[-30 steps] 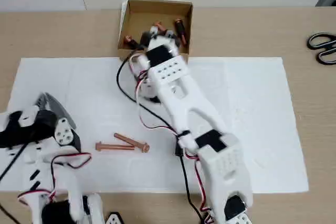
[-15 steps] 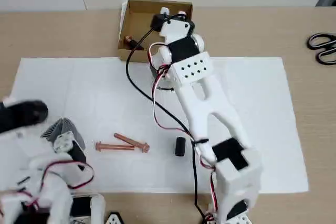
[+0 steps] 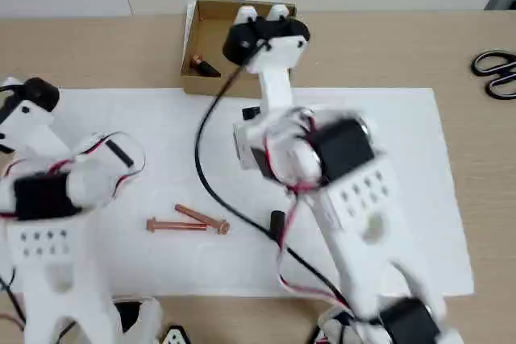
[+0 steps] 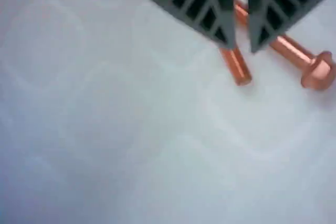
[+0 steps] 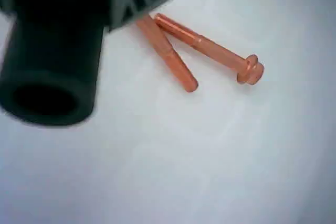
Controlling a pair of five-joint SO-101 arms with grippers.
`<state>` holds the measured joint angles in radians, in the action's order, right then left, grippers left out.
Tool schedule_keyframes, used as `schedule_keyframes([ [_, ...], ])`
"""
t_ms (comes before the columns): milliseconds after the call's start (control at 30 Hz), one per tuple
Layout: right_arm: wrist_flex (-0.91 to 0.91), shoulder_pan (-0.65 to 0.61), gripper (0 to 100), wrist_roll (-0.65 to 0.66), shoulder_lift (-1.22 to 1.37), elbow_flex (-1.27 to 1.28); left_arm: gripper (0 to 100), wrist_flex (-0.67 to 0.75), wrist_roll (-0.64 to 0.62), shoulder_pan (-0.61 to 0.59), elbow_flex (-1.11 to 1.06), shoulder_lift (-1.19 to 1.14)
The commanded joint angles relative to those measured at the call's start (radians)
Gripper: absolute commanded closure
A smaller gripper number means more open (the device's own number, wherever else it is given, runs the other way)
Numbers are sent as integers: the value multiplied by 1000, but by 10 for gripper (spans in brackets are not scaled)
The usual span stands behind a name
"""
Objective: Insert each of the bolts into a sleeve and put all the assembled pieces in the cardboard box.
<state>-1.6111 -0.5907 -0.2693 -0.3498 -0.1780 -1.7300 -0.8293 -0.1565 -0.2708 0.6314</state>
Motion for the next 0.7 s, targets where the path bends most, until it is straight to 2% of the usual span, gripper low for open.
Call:
schedule_keyframes([
  [0, 160, -4, 994, 64, -220, 186, 993, -18, -64, 66, 44, -61],
  [167, 441, -1, 994, 173, -526, 600, 993, -17, -68, 158, 44, -160],
  [367, 711, 128, 995, 226, -846, 1123, 992, -17, -149, 166, 47, -331],
  [500, 753, 193, 995, 226, -1006, 1333, 992, -20, -207, 163, 68, -361],
  [667, 751, 208, 995, 226, -1138, 1470, 992, -20, -244, 164, 65, -365],
])
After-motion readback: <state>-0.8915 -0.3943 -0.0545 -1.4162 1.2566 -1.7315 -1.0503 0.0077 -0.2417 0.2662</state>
